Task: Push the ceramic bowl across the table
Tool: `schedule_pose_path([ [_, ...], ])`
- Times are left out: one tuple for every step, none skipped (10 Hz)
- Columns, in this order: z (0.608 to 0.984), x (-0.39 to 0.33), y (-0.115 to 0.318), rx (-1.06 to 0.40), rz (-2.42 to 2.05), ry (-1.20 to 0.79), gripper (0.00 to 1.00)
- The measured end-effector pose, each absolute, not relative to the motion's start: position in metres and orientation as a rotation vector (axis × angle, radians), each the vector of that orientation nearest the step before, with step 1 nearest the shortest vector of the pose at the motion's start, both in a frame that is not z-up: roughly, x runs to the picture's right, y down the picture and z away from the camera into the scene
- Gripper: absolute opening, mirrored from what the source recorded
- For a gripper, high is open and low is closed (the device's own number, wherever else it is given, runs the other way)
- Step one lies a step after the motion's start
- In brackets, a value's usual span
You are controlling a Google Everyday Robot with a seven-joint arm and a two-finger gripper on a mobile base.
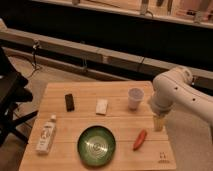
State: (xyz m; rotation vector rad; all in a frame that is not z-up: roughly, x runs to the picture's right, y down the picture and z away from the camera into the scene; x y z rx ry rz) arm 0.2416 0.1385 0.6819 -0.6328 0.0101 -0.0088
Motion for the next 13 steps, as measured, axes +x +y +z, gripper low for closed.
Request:
schedule_pose_path([
  [0.682,0.241,0.14,-0.635,-0.011,0.01,0.8],
  [0.681,0.24,0.14,-0.636,-0.014,0.009,0.8],
  [0.681,0.239,0.141,-0.637,-0.016,0.009,0.8],
  [0.681,0.238,0.142,-0.638,-0.017,0.009,0.8],
  [0.681,0.237,0.143,-0.639,-0.019,0.007,0.8],
  [0.681,0.236,0.144,-0.641,-0.02,0.007,0.8],
  [0.681,0.235,0.145,-0.643,-0.022,0.006,0.8],
  [0.681,0.234,0.145,-0.644,-0.024,0.005,0.76],
  [0.681,0.233,0.147,-0.645,-0.027,0.003,0.67],
  [0.681,0.231,0.148,-0.644,-0.03,0.0,0.6],
  [0.681,0.23,0.149,-0.644,-0.031,-0.002,0.57],
  [0.682,0.227,0.151,-0.643,-0.035,-0.005,0.57],
  [0.682,0.226,0.152,-0.643,-0.037,-0.007,0.57],
])
